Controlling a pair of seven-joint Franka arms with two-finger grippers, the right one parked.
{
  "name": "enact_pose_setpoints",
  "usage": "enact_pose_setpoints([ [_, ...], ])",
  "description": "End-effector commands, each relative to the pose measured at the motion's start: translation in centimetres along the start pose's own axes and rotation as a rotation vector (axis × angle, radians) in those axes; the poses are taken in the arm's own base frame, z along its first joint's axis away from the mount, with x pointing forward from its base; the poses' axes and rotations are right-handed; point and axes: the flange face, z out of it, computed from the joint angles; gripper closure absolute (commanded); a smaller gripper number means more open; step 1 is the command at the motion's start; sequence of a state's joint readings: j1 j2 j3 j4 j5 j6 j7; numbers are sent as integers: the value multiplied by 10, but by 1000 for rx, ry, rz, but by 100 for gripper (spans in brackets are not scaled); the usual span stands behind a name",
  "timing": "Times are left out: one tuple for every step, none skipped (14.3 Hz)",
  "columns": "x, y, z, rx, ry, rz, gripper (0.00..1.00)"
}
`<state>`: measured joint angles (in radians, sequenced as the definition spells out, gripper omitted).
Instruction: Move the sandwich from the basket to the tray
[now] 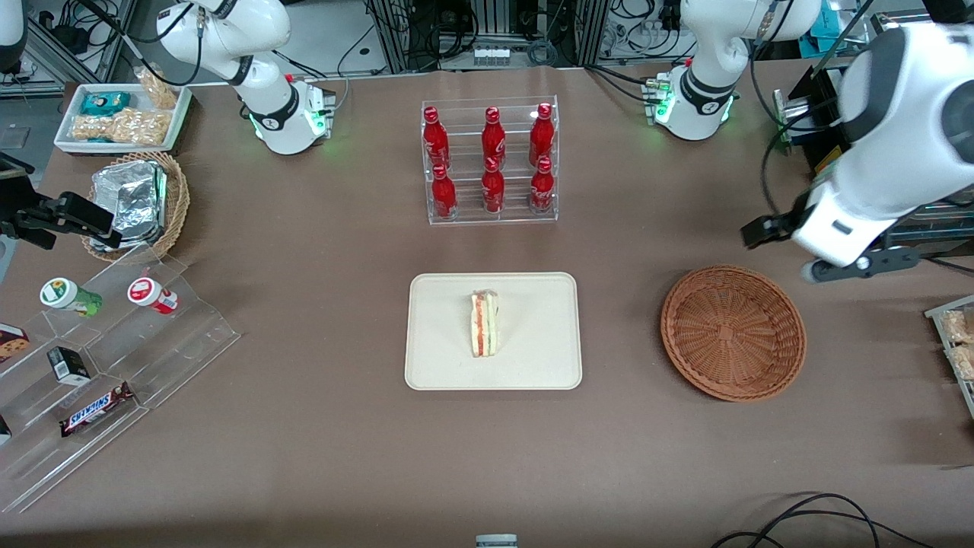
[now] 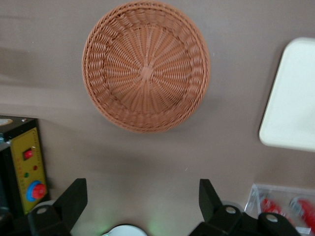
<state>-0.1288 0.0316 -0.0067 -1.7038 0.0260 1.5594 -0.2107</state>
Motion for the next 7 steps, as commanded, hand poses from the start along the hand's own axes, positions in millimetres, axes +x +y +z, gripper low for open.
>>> enact_pose_setpoints([
  [-18, -23, -17, -21, 14, 128, 0],
  [-18, -32, -21, -24, 29, 151, 0],
  [-15, -40, -26, -27, 49, 145, 0],
  [-9, -48, -32, -34, 85, 128, 0],
  [-4, -54, -36, -36, 123, 118, 0],
  [-2, -54, -37, -36, 134, 116, 0],
  [1, -51, -38, -34, 137, 123, 0],
])
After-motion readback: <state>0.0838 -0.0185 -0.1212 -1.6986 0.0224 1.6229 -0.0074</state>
